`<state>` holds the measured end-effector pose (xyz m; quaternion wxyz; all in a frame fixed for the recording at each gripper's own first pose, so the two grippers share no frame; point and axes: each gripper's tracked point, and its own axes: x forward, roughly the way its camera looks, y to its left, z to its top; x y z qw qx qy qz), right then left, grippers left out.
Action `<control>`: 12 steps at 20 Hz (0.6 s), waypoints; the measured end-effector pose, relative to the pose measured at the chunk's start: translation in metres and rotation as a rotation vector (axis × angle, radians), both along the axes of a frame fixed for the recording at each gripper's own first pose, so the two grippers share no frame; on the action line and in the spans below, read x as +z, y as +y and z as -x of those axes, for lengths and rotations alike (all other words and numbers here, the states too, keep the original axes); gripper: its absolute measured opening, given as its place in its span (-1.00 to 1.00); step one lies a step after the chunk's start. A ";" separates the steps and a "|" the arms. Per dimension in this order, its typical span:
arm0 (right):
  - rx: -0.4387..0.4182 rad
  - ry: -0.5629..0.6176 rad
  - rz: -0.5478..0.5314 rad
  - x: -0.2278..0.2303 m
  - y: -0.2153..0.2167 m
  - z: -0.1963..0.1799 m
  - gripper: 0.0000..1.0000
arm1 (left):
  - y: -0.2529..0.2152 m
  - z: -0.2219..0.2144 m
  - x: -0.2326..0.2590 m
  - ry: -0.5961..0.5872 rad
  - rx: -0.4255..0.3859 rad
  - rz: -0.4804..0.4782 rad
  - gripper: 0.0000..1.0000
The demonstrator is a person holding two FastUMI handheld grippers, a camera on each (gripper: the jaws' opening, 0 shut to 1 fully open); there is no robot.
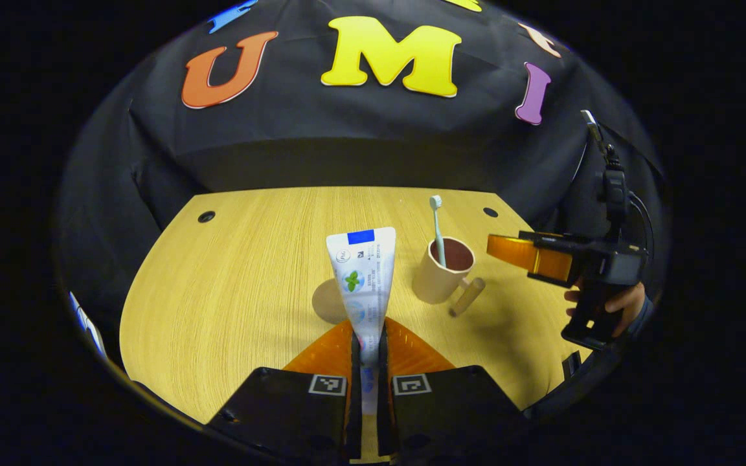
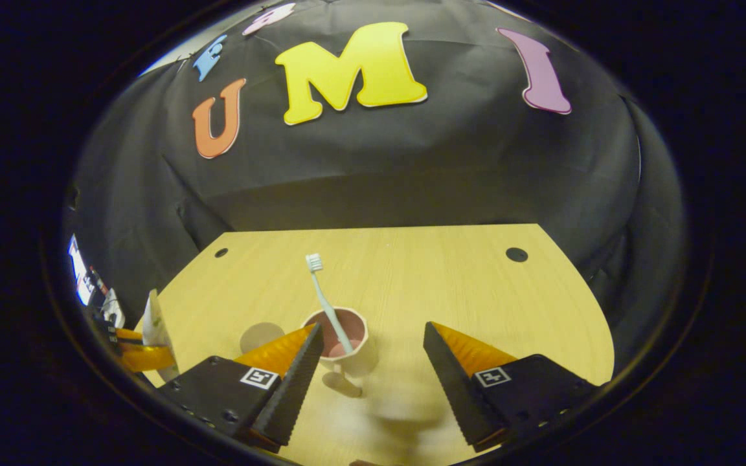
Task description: Put the toothbrush and toothpaste on the desktop into the cup, then pick up the cup and place it on the coaster on the desktop.
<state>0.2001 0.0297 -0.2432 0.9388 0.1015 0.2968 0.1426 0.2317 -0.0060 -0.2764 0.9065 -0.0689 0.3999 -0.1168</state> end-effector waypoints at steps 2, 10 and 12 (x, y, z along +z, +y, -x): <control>-0.003 0.005 0.002 0.002 -0.008 0.014 0.93 | -0.003 -0.022 0.008 -0.051 -0.003 0.002 -0.76; 0.004 -0.143 0.019 0.020 -0.051 0.045 0.92 | -0.047 -0.085 0.055 -0.318 -0.003 0.066 -0.76; -0.005 -0.139 0.023 0.017 -0.060 0.054 0.92 | -0.059 -0.097 0.067 -0.383 0.007 0.095 -0.76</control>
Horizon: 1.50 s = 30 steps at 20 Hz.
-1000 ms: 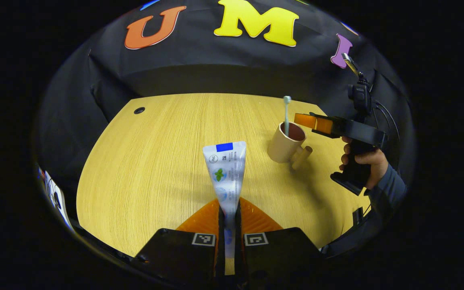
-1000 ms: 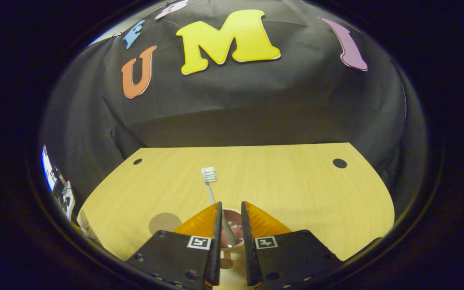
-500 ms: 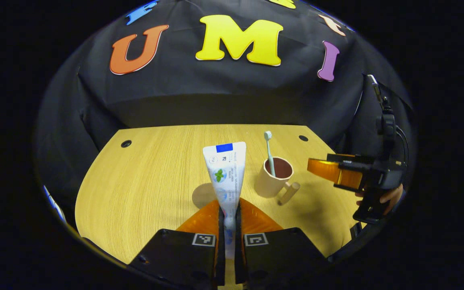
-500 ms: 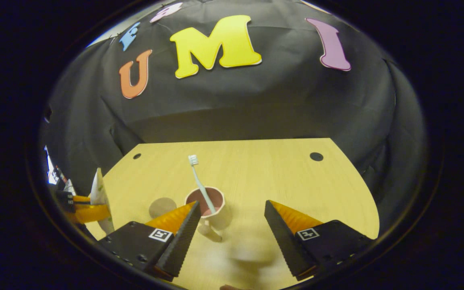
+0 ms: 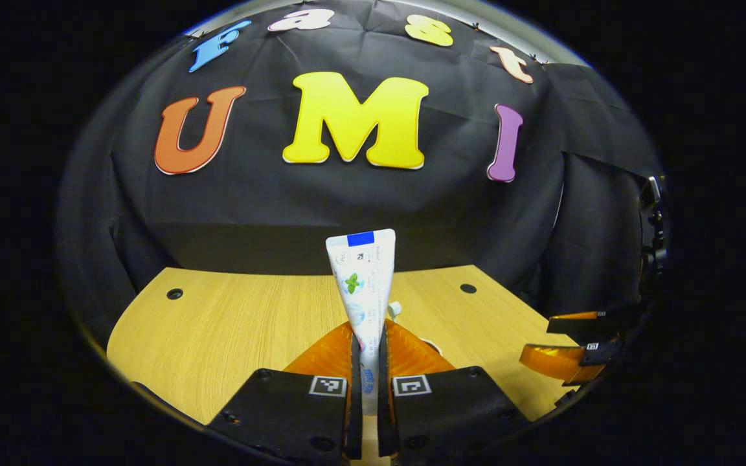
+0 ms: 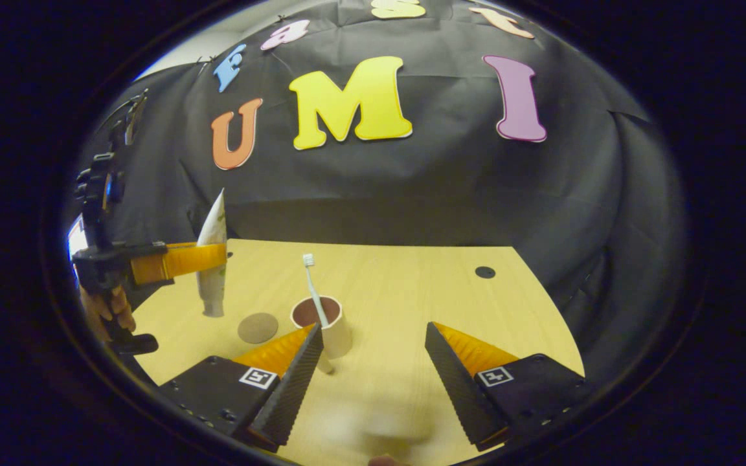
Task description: Put the toothbrush and toothpaste on the desktop into the cup, then pick up the cup and place it on the coaster on the desktop.
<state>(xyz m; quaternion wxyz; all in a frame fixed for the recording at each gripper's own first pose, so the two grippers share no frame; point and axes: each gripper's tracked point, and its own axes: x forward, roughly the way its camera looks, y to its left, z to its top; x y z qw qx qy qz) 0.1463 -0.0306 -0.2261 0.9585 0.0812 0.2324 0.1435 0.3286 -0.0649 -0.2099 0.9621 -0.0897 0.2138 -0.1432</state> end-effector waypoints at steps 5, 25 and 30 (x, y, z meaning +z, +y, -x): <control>-0.014 -0.018 0.017 -0.013 -0.015 0.017 0.93 | -0.026 -0.025 0.011 -0.117 0.022 0.047 -0.77; -0.013 -0.105 -0.021 -0.011 -0.039 -0.004 0.92 | -0.063 -0.037 -0.086 -0.090 0.196 0.033 -0.61; -0.024 -0.108 -0.013 -0.010 -0.045 -0.011 0.92 | -0.062 -0.025 -0.096 -0.053 0.171 0.021 0.94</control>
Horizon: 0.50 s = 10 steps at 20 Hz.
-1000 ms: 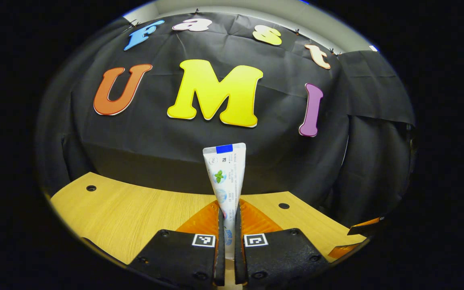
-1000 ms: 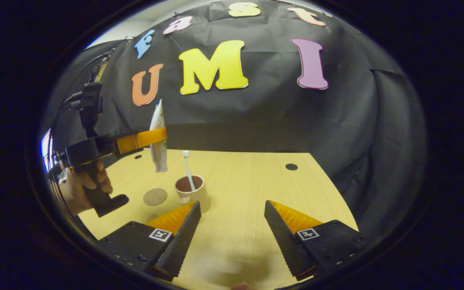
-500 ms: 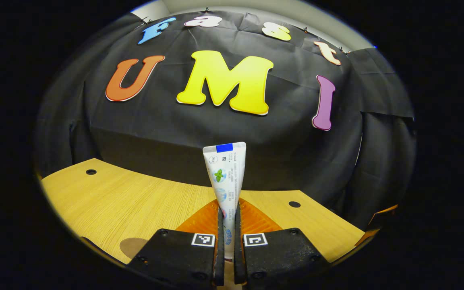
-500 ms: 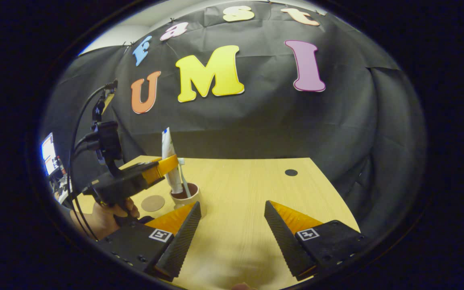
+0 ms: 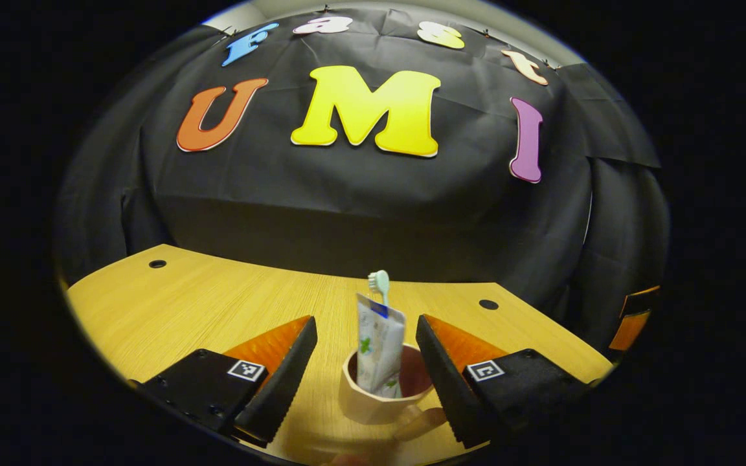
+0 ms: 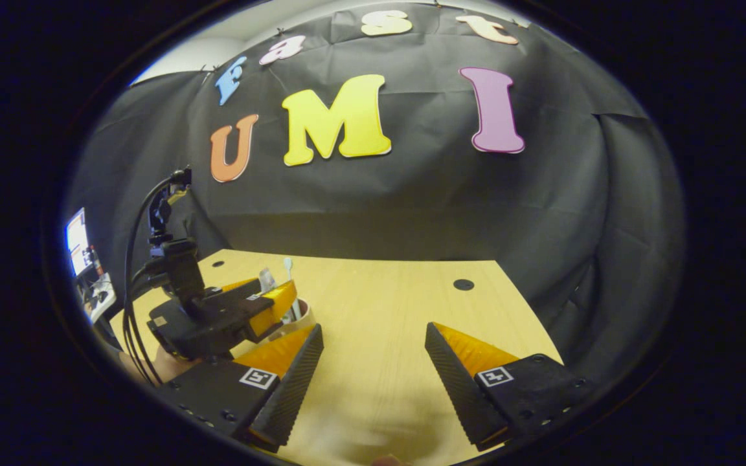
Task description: Put the toothbrush and toothpaste on the desktop into the cup, then pick up the cup and place it on the coaster on the desktop.
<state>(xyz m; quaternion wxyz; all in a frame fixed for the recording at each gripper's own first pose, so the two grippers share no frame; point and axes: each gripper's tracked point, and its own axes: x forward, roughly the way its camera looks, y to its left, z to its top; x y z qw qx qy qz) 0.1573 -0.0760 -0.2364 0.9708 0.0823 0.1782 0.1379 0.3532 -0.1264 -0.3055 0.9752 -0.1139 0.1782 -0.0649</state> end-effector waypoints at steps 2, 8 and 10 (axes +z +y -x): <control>-0.001 0.004 0.004 0.000 -0.001 -0.001 0.92 | -0.001 0.006 0.001 0.007 -0.021 0.005 0.99; 0.000 0.010 0.013 0.006 0.002 -0.003 0.92 | -0.004 0.029 0.022 -0.002 -0.084 -0.005 0.96; 0.003 0.013 0.018 0.009 0.006 -0.003 0.92 | -0.001 0.035 0.035 -0.018 -0.095 -0.009 0.96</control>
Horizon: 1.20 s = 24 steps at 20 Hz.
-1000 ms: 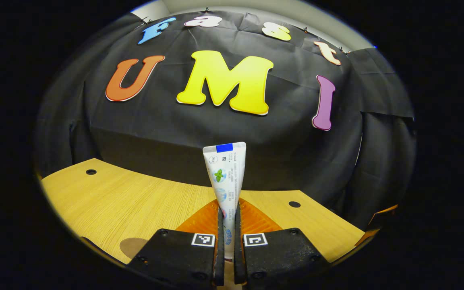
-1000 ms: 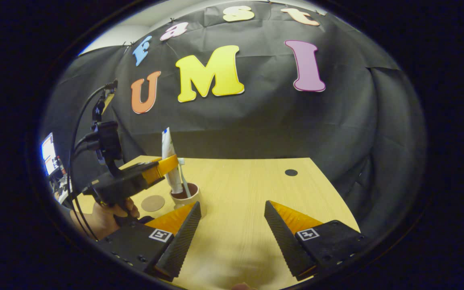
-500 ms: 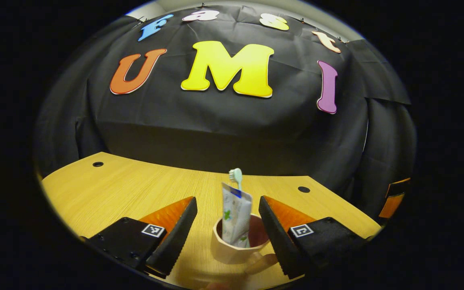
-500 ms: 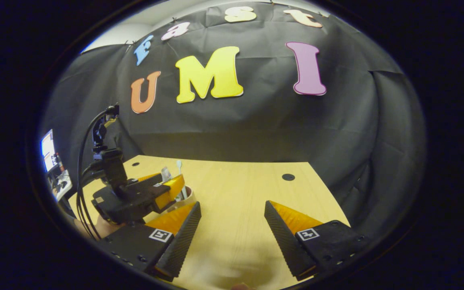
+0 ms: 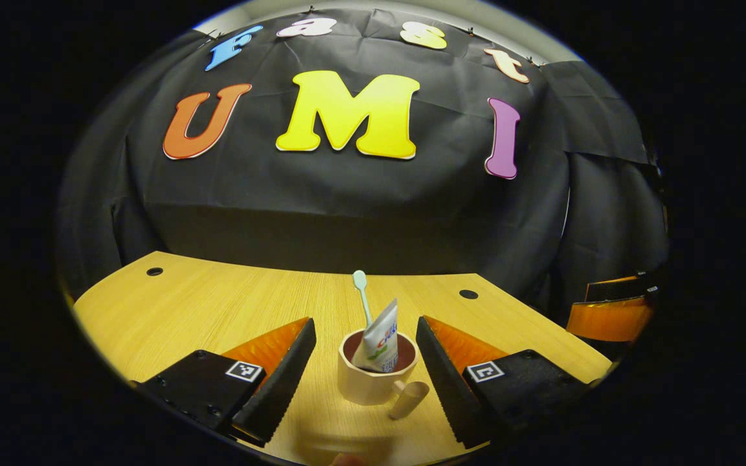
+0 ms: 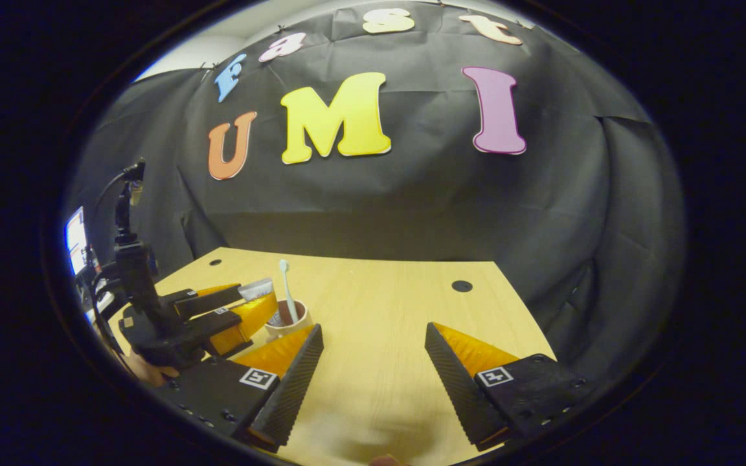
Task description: Put the toothbrush and toothpaste on the desktop into the cup, then pick up the cup and place it on the coaster on the desktop.
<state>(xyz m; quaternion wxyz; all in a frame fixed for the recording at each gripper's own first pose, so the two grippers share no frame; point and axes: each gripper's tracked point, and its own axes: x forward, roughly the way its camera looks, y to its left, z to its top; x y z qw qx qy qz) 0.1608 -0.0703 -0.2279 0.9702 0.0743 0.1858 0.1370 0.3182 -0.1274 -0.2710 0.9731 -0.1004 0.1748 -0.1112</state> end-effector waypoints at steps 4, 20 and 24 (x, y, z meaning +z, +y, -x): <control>0.017 0.017 0.006 0.003 0.013 -0.001 0.92 | 0.015 0.009 0.028 -0.033 -0.014 -0.032 0.96; 0.201 0.199 0.081 -0.014 0.133 -0.012 0.93 | 0.137 0.047 0.136 -0.120 0.105 -0.127 0.95; 0.204 0.282 0.131 -0.036 0.150 -0.019 0.93 | 0.163 0.060 0.156 -0.131 0.130 -0.147 0.95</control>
